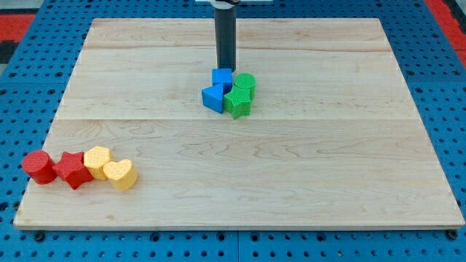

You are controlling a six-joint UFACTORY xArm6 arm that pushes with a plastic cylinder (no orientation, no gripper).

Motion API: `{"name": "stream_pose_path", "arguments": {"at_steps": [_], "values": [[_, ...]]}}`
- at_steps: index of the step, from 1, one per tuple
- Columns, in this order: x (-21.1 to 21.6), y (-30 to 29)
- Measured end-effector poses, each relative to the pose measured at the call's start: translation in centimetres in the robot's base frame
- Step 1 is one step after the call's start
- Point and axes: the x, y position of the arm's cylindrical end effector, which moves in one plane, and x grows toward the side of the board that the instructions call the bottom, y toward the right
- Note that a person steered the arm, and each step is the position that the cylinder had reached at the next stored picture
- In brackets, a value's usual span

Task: Move the green blocks to the bottom side of the board

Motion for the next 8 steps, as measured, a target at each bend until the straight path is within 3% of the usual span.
{"name": "stream_pose_path", "arguments": {"at_steps": [4,6,8], "values": [[0.1,-0.8],[0.4,3.5],[1.1,4.2]]}}
